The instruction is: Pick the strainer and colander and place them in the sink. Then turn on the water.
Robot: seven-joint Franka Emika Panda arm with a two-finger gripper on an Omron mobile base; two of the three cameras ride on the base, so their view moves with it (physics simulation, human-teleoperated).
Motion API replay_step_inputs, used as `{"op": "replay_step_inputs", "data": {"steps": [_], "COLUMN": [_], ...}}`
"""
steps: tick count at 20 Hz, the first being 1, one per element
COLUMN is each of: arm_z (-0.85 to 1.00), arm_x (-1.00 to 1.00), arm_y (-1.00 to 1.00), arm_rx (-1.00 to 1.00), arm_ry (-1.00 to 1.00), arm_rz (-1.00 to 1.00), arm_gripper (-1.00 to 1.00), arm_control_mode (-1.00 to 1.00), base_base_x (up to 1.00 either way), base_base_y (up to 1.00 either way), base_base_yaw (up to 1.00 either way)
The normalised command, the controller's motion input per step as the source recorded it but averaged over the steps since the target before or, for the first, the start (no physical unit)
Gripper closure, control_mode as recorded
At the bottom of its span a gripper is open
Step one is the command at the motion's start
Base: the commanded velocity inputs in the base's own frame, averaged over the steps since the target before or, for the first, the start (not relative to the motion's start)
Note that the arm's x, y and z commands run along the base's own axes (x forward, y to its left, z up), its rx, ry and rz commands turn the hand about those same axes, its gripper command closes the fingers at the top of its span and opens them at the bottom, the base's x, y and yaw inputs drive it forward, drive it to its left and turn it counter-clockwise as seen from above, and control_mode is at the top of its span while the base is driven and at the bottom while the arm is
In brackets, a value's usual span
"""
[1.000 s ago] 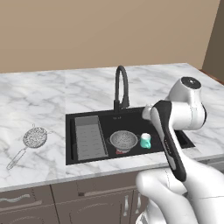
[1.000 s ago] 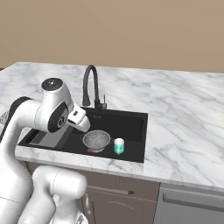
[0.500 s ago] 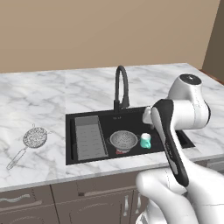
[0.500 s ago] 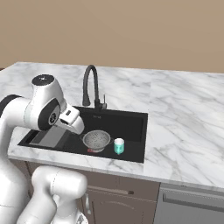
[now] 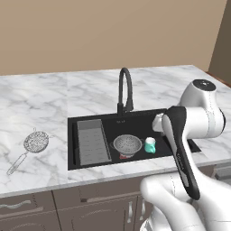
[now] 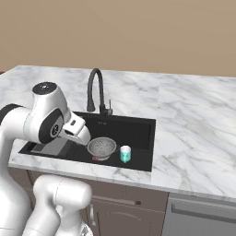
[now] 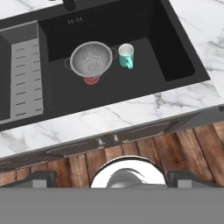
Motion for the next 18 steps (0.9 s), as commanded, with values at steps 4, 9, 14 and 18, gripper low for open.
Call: {"op": "replay_step_inputs", "data": {"steps": [4,9,14,18], "arm_z": [0.01,0.01,0.00,0.00], "arm_x": [0.00,0.00,0.00,0.00], "arm_y": [0.00,0.00,0.00,0.00], "arm_rx": [-0.01,0.00,0.00,0.00], "arm_ry": [0.00,0.00,0.00,0.00], "arm_rz": [0.00,0.00,0.00,0.00], "arm_gripper": [-1.00,-1.00,-1.00,-1.00], "arm_control_mode": [-1.00,-1.00,-1.00,1.00], "base_base_x": [0.00,0.00,0.00,-0.03], "base_base_y": [0.00,0.00,0.00,0.01], "base_base_yaw": [0.00,0.00,0.00,0.00]}}
